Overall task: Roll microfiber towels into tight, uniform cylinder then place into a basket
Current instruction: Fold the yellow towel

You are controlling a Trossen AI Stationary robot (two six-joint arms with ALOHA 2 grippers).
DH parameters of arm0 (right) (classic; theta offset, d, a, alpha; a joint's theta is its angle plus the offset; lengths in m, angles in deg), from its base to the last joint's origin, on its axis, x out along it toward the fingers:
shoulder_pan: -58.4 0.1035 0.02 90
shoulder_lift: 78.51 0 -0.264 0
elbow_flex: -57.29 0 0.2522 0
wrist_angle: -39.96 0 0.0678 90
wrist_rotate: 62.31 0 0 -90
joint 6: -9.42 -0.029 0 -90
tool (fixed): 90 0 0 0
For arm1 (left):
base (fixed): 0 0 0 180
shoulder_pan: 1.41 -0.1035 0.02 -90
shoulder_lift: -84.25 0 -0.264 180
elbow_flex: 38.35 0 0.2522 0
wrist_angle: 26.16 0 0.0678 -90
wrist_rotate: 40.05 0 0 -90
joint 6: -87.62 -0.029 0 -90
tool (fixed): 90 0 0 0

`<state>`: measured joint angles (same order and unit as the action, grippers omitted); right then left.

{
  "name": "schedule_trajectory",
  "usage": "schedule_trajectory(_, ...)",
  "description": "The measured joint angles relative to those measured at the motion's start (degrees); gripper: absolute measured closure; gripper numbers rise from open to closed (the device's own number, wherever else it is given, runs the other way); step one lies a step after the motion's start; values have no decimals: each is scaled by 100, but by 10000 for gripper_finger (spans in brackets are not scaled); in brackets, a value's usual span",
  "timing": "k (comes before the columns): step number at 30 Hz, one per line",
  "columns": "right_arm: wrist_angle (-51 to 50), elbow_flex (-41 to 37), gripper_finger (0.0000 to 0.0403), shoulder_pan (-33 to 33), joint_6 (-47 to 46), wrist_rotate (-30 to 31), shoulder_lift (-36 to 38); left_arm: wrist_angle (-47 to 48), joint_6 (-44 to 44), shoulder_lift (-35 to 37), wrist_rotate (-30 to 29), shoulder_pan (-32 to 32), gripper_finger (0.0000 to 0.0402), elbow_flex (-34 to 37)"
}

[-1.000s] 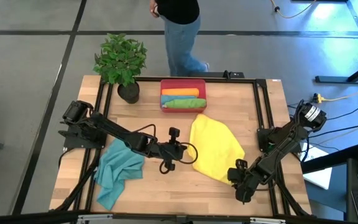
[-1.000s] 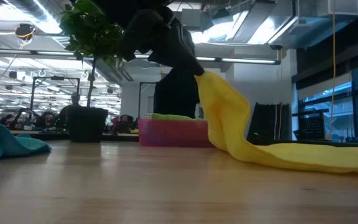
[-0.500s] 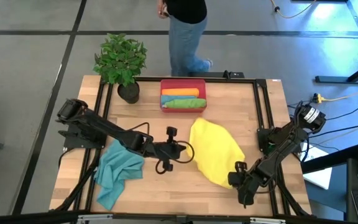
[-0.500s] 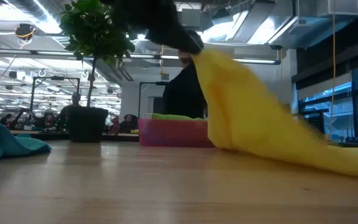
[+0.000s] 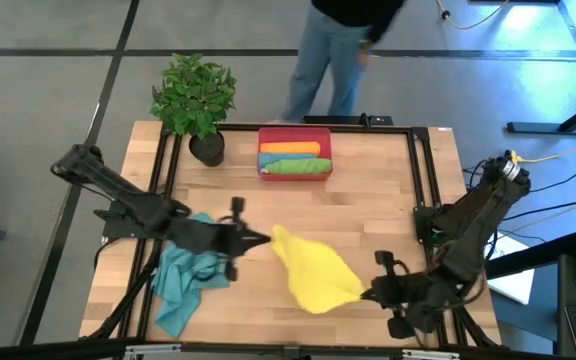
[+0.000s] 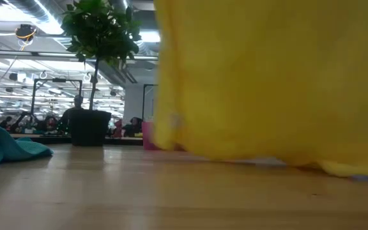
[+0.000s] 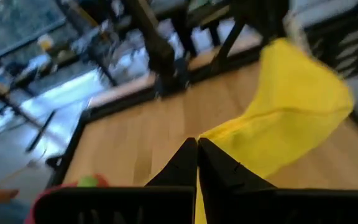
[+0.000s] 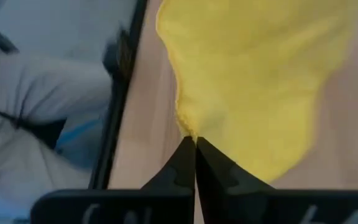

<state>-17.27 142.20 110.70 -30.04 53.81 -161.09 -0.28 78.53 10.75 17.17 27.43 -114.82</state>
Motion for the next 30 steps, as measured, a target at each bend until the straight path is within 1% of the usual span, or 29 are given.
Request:
schedule_trajectory(4,-156,784,399,161,424,762,55,71,160,611,-6,612,401,1)
schedule_trajectory(9,0,1478,398,347,582,1346,50,95,529,1177,1,1412,401,1)
schedule_trajectory(12,-47,1664,398,416,305,1466,51,180,899,1369,1,1768,401,1)
schedule_trajectory(16,-440,1621,398,422,-657,1476,51,828,1583,1441,-25,2009,401,1)
schedule_trajectory(20,-1508,1357,398,356,-2070,1429,49,2033,2754,1328,-377,1874,401,2)
schedule_trajectory(22,-1981,1140,397,293,-2743,1418,49,2589,3338,1228,-412,1669,401,67)
schedule_trajectory(24,-2372,895,397,199,-3275,1231,50,2891,3711,1173,-389,1416,401,250)
schedule_trajectory(27,-2619,423,397,-19,-3706,860,62,2892,3871,1135,-100,921,401,638)
schedule_trajectory(30,-2677,-88,397,-325,-3813,548,60,2716,3571,1133,177,343,402,1086)
